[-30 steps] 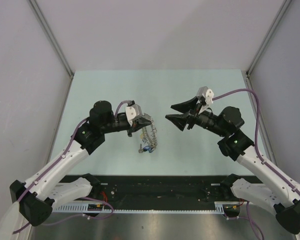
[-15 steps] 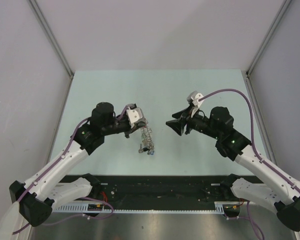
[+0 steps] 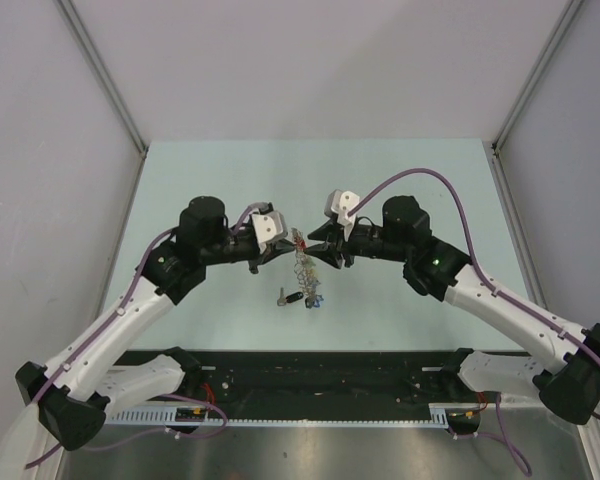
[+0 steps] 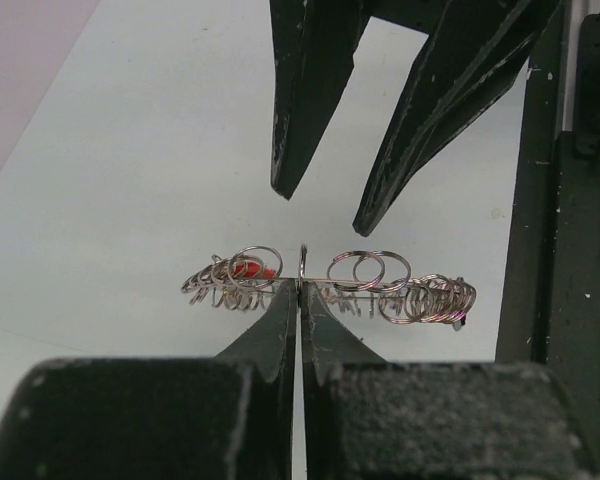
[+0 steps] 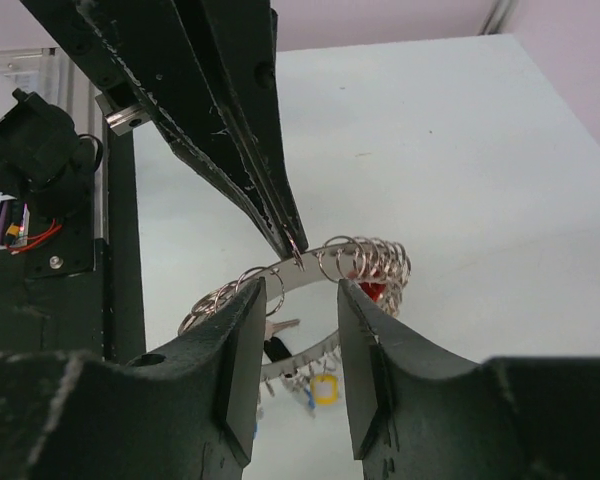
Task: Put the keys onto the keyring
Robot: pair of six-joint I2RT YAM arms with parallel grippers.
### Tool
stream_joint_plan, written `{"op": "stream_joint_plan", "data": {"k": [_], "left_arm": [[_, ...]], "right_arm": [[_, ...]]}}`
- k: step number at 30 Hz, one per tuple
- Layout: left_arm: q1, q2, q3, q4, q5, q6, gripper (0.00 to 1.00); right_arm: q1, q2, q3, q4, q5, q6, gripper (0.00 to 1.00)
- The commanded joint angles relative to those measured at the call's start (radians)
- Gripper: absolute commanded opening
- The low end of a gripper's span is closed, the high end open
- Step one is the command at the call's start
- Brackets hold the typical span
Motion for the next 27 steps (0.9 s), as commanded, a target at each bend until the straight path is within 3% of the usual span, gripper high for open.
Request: {"op": "stream_joint_plan", "data": {"k": [1,27], "left_arm": [[-0.006,0.006,0.081,-0.007,0.083,0.013,0.00],[-0.033,0.048,0.150,-0.073,0.112,0.005,0.01]], "right_arm": [[0.007,0.019,0.070,-0.033,-0.056,-0.110,0.39],[0.029,0.050,0.090,-0.014,-0.103,-0.150,0.20]]}}
